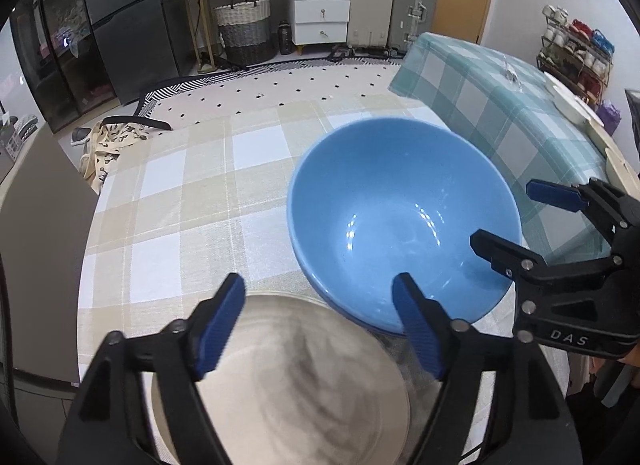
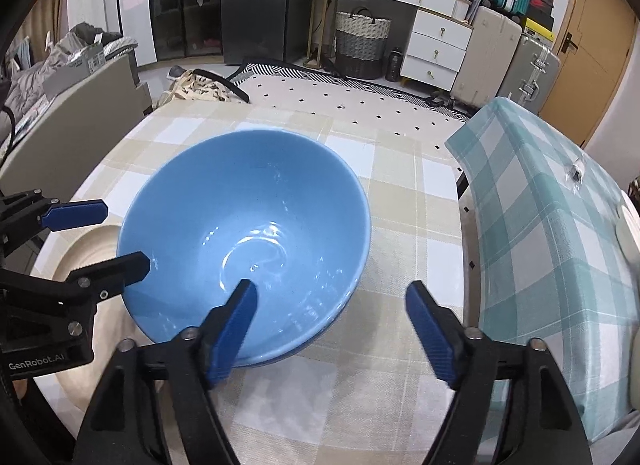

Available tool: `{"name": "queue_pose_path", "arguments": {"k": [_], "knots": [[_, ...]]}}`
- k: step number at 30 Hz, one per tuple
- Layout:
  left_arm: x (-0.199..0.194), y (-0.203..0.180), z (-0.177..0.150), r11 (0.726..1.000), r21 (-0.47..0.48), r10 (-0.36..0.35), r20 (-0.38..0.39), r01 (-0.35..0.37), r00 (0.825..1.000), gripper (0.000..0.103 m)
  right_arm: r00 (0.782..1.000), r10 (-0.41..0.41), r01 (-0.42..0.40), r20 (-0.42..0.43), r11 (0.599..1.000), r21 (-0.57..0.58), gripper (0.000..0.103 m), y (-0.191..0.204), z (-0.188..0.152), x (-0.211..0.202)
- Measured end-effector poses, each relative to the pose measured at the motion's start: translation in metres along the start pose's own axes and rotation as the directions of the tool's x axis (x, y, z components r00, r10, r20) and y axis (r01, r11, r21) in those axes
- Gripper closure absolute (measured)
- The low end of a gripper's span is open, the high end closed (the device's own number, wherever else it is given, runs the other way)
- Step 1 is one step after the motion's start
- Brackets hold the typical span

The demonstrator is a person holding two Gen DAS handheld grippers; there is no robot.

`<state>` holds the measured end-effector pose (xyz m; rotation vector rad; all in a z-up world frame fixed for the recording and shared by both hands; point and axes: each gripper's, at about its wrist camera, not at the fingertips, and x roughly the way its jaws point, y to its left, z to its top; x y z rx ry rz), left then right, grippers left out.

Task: Organize plates and bowls
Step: 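Open both grippers to release the nested bowls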

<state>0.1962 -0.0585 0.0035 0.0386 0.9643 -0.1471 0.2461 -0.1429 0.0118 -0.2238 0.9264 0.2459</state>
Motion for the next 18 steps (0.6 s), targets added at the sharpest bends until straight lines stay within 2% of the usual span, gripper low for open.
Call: {"name": "queue_pose_path", "arguments": {"k": [2, 4, 5, 9, 18], "knots": [[-0.003, 0.005, 0.002, 1.0, -0.012, -0.01, 0.013, 0.01, 1.0, 0.015, 1.0, 0.014, -0.014, 0.008, 1.0, 0.016, 0.015, -0.003, 0.001, -0.002], [-0.005, 0.01, 0.003, 0.999, -0.029, -0.016, 0.026, 0.017, 1.0, 0.002, 0.999, 0.03, -0.03, 0.014, 0.999, 0.034, 0.011, -0.006, 0.001, -0.004], [-0.006, 0.014, 0.005, 0.999, -0.042, -0.023, 0.036, 0.024, 0.999, 0.001, 0.999, 0.039, -0.04, 0.017, 0.998, 0.044, 0.007, -0.008, 0.0, -0.004], [-0.006, 0.026, 0.008, 0.995, -0.072, -0.061, 0.052, 0.064, 0.997, 0.0, 0.997, 0.069, -0.071, 0.027, 0.994, 0.087, 0.002, -0.017, -0.003, -0.006], [0.0, 0.034, 0.008, 0.995, -0.087, -0.043, 0.08, 0.05, 0.996, 0.0, 0.994, 0.102, -0.108, 0.044, 0.982, 0.156, 0.001, -0.032, -0.003, -0.001]]}}
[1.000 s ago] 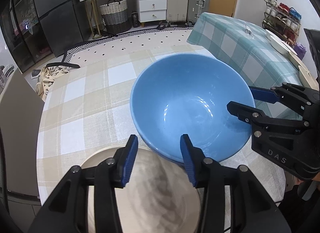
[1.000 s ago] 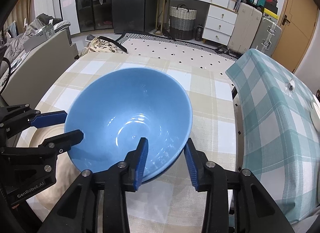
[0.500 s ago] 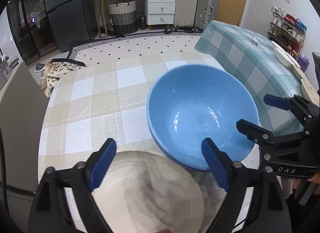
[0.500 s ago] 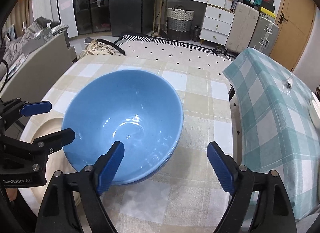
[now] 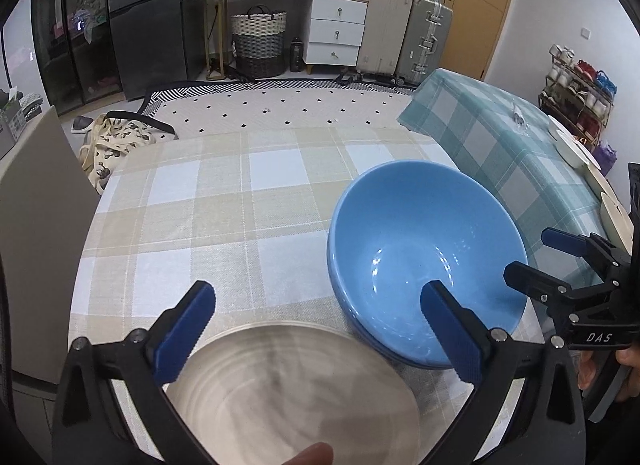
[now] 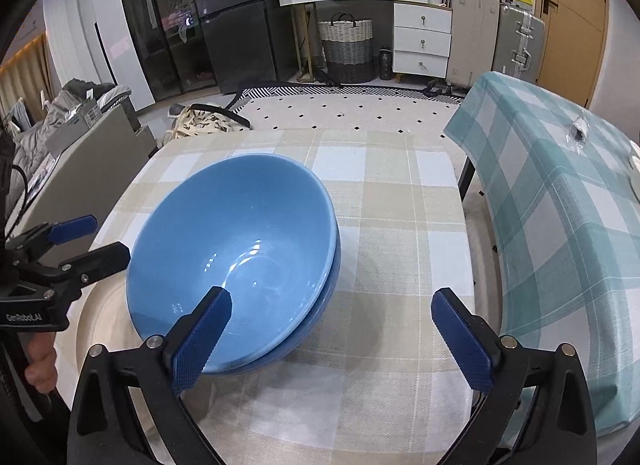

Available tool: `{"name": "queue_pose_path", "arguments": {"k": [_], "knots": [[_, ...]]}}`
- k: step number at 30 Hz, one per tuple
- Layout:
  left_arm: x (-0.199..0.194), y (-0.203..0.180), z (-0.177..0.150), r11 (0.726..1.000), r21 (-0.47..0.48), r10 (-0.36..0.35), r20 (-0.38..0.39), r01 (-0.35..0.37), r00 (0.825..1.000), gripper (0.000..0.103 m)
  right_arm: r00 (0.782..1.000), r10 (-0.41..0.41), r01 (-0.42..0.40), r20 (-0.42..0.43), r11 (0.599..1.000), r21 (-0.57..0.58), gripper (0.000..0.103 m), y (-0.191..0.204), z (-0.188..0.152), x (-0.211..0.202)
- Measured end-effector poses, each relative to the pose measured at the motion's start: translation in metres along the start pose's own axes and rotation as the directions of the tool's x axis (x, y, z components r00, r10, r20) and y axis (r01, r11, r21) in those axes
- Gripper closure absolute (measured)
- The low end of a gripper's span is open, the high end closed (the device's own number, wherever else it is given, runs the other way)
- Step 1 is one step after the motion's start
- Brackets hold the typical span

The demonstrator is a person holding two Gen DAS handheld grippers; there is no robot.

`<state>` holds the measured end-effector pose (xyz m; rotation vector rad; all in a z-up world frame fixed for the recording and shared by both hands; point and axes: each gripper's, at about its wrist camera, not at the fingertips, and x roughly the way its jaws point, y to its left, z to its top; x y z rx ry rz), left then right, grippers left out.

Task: Organize plates and bowls
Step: 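Open both grippers to release the nested bowls, then close both grippers on the rim of the nested blue bowls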

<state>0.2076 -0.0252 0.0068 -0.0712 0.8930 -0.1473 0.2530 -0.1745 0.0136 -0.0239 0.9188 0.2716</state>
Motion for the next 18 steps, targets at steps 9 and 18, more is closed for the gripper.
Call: {"name": "queue_pose_path", "arguments": {"k": [9, 18], "knots": [[0.011, 0.007, 0.003, 1.0, -0.013, -0.002, 0.01, 0.002, 1.0, 0.0, 1.0, 0.019, -0.02, 0.008, 0.998, 0.052, 0.001, -0.005, 0.001, 0.01], [0.027, 0.015, 0.005, 0.998, -0.055, -0.037, -0.057, 0.034, 0.998, 0.0, 0.998, 0.064, -0.063, -0.011, 0.992, 0.11, 0.003, -0.012, 0.002, 0.025]]}}
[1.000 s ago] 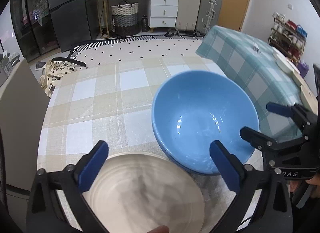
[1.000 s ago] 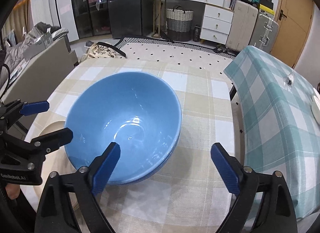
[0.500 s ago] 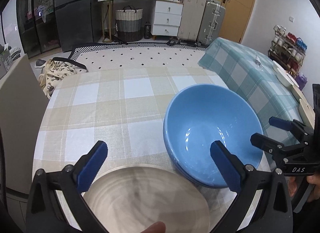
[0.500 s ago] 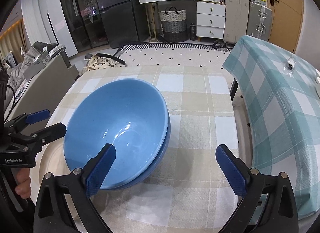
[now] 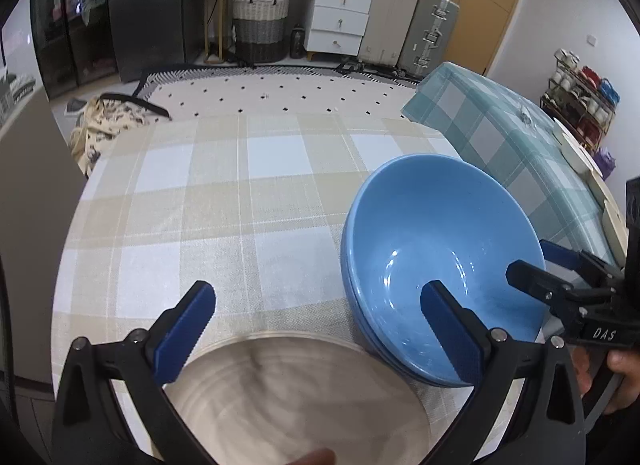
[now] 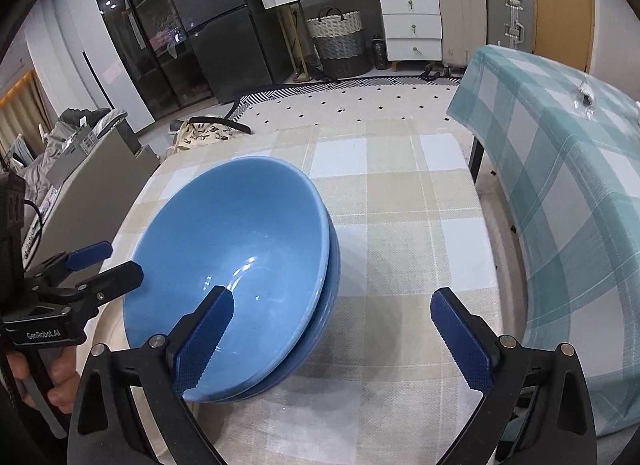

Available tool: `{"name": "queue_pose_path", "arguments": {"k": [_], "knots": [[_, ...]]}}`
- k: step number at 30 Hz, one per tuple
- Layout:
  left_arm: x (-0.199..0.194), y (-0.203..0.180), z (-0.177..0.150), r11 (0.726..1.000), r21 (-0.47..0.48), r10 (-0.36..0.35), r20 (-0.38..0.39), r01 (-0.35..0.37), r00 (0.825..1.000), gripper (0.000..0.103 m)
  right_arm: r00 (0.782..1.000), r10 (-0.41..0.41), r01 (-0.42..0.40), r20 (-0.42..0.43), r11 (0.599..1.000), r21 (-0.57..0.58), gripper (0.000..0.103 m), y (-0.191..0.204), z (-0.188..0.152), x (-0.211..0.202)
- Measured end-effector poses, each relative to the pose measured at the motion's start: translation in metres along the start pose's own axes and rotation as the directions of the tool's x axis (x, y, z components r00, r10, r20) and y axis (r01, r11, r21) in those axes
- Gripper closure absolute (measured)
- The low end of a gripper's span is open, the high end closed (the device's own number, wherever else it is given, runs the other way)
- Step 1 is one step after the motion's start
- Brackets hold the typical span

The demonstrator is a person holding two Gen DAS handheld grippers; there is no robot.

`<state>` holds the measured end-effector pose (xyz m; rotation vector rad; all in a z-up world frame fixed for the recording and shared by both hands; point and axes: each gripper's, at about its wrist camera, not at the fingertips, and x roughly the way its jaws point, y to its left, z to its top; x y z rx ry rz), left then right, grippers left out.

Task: Organize plates and bowls
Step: 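Close both grippers on the rim of the nested blue bowls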

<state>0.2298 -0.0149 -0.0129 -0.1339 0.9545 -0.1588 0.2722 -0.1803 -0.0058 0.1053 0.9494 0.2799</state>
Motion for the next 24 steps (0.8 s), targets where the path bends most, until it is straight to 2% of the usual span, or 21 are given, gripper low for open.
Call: {"name": "queue_pose_path", "arguments": {"k": [3, 9, 11, 15, 17, 24], "knots": [[0.003, 0.0, 0.0, 1.0, -0.007, -0.028, -0.015, 0.028, 1.0, 0.001, 1.0, 0.014, -0.014, -0.009, 1.0, -0.002, 0.007, 0.001, -0.001, 0.003], [0.006, -0.01, -0.005, 0.999, 0.037, -0.036, -0.019, 0.037, 0.999, 0.001, 0.999, 0.028, -0.027, -0.031, 1.0, 0.006, 0.015, 0.003, -0.004, 0.007], [0.006, -0.012, -0.005, 0.998, 0.045, -0.037, -0.016, 0.038, 0.999, 0.001, 0.998, 0.042, -0.042, -0.037, 0.999, 0.01, 0.025, 0.003, -0.005, 0.008], [0.005, -0.011, -0.004, 0.999, 0.028, -0.045, -0.008, 0.046, 0.999, 0.001, 0.999, 0.04, -0.041, -0.036, 0.999, -0.016, 0.029, 0.007, -0.009, 0.006], [0.005, -0.01, -0.004, 0.998, 0.02, -0.051, -0.013, 0.052, 0.999, 0.003, 0.998, 0.05, -0.05, -0.038, 0.999, -0.02, 0.035, 0.008, -0.01, 0.006], [0.01, -0.017, -0.006, 0.996, 0.04, -0.081, -0.04, 0.082, 0.996, 0.03, 0.998, 0.049, -0.05, -0.037, 0.998, -0.038, 0.051, 0.013, -0.01, 0.005]]}}
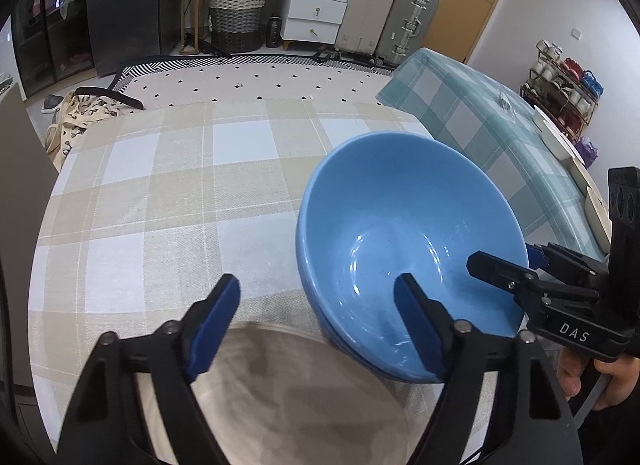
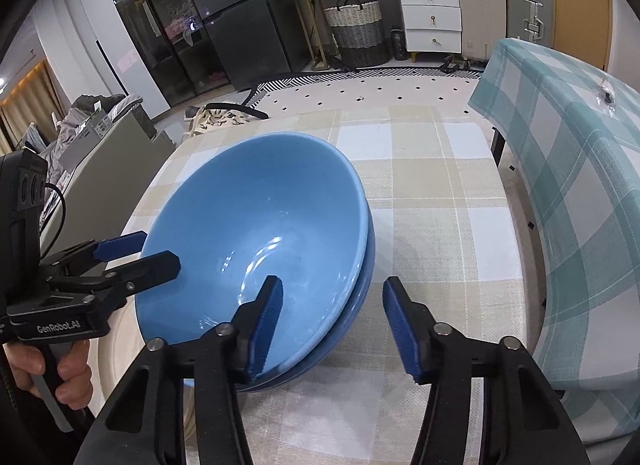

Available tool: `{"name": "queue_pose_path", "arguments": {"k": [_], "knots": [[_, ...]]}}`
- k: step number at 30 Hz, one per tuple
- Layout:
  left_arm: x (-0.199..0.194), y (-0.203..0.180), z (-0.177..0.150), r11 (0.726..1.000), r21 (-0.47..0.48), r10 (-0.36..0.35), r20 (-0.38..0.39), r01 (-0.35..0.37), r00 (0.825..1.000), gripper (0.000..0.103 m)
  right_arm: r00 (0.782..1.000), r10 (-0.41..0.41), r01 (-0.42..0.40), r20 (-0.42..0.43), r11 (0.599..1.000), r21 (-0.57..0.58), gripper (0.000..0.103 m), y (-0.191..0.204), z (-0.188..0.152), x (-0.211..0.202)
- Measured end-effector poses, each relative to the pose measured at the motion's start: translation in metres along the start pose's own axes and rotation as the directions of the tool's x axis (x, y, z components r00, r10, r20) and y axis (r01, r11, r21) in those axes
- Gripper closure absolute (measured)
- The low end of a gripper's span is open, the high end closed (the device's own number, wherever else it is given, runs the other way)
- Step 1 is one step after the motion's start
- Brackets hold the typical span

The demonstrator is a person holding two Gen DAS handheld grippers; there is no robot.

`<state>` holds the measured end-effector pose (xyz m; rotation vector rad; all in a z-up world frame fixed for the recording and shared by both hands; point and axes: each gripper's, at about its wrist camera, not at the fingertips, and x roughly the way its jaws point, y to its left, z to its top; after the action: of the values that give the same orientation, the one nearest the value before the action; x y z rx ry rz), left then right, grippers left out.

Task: Organize plates and bowls
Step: 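Close both grippers on the rim of the nested blue bowls, then lift the nested blue bowls with both grippers and carry them over the beige plates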

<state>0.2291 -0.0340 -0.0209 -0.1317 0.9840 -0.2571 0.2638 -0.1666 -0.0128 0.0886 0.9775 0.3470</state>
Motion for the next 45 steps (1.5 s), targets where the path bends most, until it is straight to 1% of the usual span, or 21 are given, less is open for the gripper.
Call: {"name": "queue_pose_path", "arguments": {"k": [1, 2, 4, 5, 7, 9, 22, 32, 45], "knots": [[0.001, -0.001, 0.0, 1.0, 0.003, -0.004, -0.005, 0.004, 1.0, 0.035, 1.0, -0.003, 0.003, 0.0, 1.0, -0.003, 0.054, 0.001, 0.0, 0.0], [0.001, -0.001, -0.001, 1.0, 0.004, -0.007, -0.009, 0.007, 1.0, 0.038, 1.0, -0.005, 0.005, 0.0, 1.0, -0.004, 0.056, 0.001, 0.0, 0.0], [0.003, -0.002, -0.001, 1.0, 0.007, -0.01, -0.018, 0.01, 1.0, 0.05, 1.0, -0.002, 0.002, -0.001, 1.0, -0.007, 0.059, 0.001, 0.0, 0.0], [0.003, -0.003, -0.001, 1.0, 0.009, -0.015, -0.021, 0.015, 1.0, 0.054, 1.0, -0.001, 0.001, 0.0, 1.0, -0.011, 0.061, 0.002, 0.0, 0.0], [0.003, -0.005, -0.001, 1.0, 0.014, -0.028, -0.025, 0.028, 0.999, 0.064, 1.0, -0.007, 0.007, 0.001, 1.0, -0.019, 0.062, 0.003, 0.0, 0.0], [0.001, -0.007, -0.001, 0.999, 0.021, -0.033, -0.02, 0.033, 0.999, 0.068, 1.0, -0.011, 0.011, 0.002, 1.0, -0.021, 0.062, 0.004, 0.0, 0.0], [0.0, -0.011, -0.002, 0.999, 0.034, -0.003, -0.02, 0.004, 1.0, 0.069, 1.0, -0.021, 0.021, 0.008, 0.999, -0.032, 0.062, 0.006, 0.0, -0.002], [-0.011, -0.016, -0.001, 0.999, 0.047, 0.011, 0.011, -0.012, 1.0, 0.069, 0.999, -0.027, 0.028, 0.043, 0.999, -0.042, 0.062, 0.009, 0.002, -0.014], [-0.036, -0.021, -0.001, 0.999, 0.048, 0.022, 0.063, -0.025, 0.998, 0.069, 0.995, -0.018, 0.024, 0.099, 0.998, -0.059, 0.062, 0.019, 0.002, -0.038]]}}
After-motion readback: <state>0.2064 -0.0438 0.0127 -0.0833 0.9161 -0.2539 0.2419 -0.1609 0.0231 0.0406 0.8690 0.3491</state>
